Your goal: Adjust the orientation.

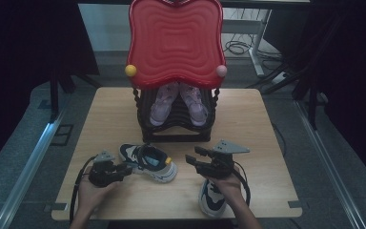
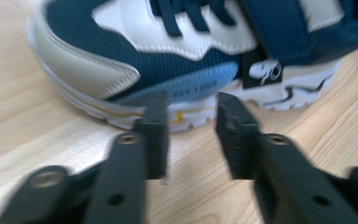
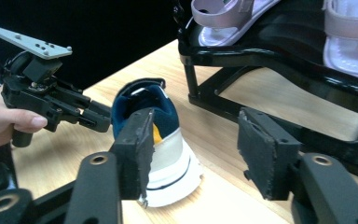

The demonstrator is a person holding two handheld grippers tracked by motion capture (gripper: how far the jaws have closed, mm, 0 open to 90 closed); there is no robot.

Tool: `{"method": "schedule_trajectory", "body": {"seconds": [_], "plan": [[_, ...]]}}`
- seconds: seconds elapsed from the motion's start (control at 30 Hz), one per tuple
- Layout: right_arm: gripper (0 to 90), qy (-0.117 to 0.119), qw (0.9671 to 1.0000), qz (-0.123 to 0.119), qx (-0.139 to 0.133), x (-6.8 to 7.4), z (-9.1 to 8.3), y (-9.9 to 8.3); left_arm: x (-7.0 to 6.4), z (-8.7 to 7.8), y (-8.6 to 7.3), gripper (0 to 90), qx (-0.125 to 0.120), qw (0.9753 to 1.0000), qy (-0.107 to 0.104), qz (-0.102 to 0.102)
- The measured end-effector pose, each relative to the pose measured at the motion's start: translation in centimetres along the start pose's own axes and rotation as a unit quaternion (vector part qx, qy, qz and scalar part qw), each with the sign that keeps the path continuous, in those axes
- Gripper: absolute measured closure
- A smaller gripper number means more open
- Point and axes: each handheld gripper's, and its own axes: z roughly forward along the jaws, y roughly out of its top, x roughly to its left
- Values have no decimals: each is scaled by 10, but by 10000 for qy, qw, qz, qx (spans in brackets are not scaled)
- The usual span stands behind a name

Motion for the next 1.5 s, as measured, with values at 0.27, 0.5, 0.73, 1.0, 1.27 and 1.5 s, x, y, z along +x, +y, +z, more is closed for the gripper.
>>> {"method": "schedule_trajectory", "body": {"seconds": [0.27, 0.5, 0.73, 1.0, 1.27, 1.5], "plan": [[807, 297, 9993, 212, -42, 5, 24, 5, 4, -28, 5, 385, -351, 9990, 232, -157], [874, 157, 9997, 198, 29, 11, 41, 15, 10, -35, -1, 371, -334, 9988, 266, -249], [897, -121, 9988, -128, 462, 11, 67, 21, 13, -47, -5, 363, -429, 9980, 400, -239], [897, -189, 9965, -215, 785, 7, 84, 21, 17, -56, -7, 359, -510, 9971, 512, -250], [896, -214, 9940, -248, 1041, 6, 99, 16, 22, -60, -10, 351, -424, 9974, 522, -266], [900, -175, 9924, -377, 1160, 10, 100, 13, 23, -63, -10, 352, -420, 9977, 469, -247]]}}
